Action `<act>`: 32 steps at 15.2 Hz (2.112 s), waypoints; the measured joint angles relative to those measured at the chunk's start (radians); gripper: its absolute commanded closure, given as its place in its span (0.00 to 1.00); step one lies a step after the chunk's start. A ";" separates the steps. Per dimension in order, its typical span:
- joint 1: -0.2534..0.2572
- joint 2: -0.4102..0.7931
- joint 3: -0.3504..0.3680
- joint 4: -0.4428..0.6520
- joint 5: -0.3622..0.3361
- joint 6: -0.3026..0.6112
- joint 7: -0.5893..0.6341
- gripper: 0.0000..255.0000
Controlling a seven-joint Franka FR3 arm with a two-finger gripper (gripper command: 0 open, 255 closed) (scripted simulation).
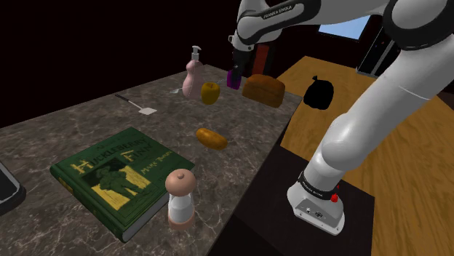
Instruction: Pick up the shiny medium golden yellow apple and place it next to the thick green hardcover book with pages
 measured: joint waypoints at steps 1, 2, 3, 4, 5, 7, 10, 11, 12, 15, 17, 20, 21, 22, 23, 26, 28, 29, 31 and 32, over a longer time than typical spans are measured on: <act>0.002 0.034 -0.005 0.020 0.005 0.025 -0.020 0.00; 0.000 0.073 -0.015 0.052 0.013 0.045 -0.048 0.00; 0.001 0.101 -0.018 0.071 0.019 0.064 -0.068 0.00; 0.002 0.134 -0.021 0.099 0.028 0.081 -0.088 0.00; 0.002 0.165 -0.024 0.130 0.037 0.092 -0.109 0.00; 0.002 0.232 -0.025 0.187 0.056 0.123 -0.147 0.00; -0.007 0.338 -0.025 0.295 0.091 0.153 -0.212 0.00; -0.012 0.369 -0.024 0.327 0.102 0.163 -0.234 0.00; -0.014 0.400 -0.021 0.360 0.111 0.169 -0.249 0.00; -0.022 0.447 -0.018 0.390 0.127 0.195 -0.273 0.00; -0.024 0.465 -0.017 0.389 0.131 0.214 -0.275 0.00; -0.027 0.491 -0.015 0.387 0.139 0.241 -0.281 0.00; -0.028 0.496 -0.014 0.389 0.140 0.244 -0.282 0.00; -0.028 0.497 -0.014 0.389 0.140 0.246 -0.282 0.00; -0.029 0.498 -0.014 0.389 0.141 0.247 -0.283 0.00; -0.029 0.499 -0.014 0.388 0.141 0.248 -0.283 0.00; -0.029 0.499 -0.014 0.388 0.141 0.248 -0.283 1.00; -0.029 0.499 -0.014 0.388 0.141 0.248 -0.283 1.00; -0.029 0.499 -0.014 0.388 0.141 0.248 -0.283 1.00; -0.029 0.499 -0.014 0.388 0.141 0.248 -0.283 1.00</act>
